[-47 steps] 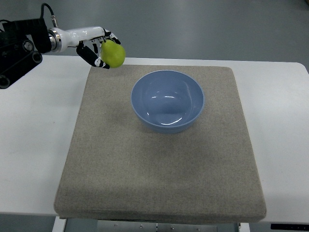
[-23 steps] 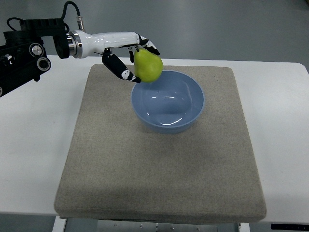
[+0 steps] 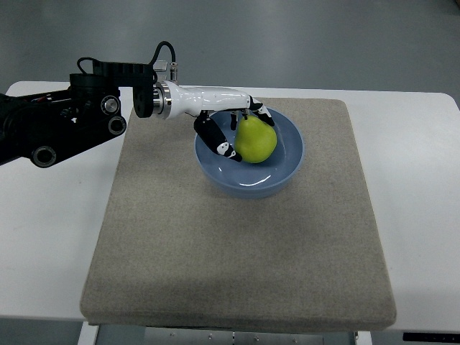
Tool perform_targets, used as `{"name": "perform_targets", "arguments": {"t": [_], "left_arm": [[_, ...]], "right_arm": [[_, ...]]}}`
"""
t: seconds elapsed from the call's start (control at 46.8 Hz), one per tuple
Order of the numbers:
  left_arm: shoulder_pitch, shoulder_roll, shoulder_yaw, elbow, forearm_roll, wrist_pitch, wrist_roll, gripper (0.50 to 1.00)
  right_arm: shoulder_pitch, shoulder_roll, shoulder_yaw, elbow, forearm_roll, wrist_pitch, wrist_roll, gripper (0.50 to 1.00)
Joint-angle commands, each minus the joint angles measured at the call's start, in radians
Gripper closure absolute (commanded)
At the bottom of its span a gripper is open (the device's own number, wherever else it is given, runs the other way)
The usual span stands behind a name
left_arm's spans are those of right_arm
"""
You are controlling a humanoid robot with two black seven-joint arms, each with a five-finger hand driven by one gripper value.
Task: Place pear in bowl with left hand
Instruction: 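Carry the pear over the blue bowl and lower it inside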
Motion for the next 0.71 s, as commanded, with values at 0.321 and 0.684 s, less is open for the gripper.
{"name": "perform_targets", "arguments": {"t": [0.321, 0.684], "left_arm": [[0.002, 0.004, 0.017, 0.026, 0.026, 0.006, -0.001, 0.510], [0.034, 0.010, -0.058, 0.026, -0.078, 0.075, 0.000, 0.506]], "right_arm": [[0.000, 0.000, 0.000, 0.000, 0.000, 0.000, 0.000, 0.574], [-0.001, 0.000, 0.000, 0.000, 0.000, 0.000, 0.000, 0.574]]}}
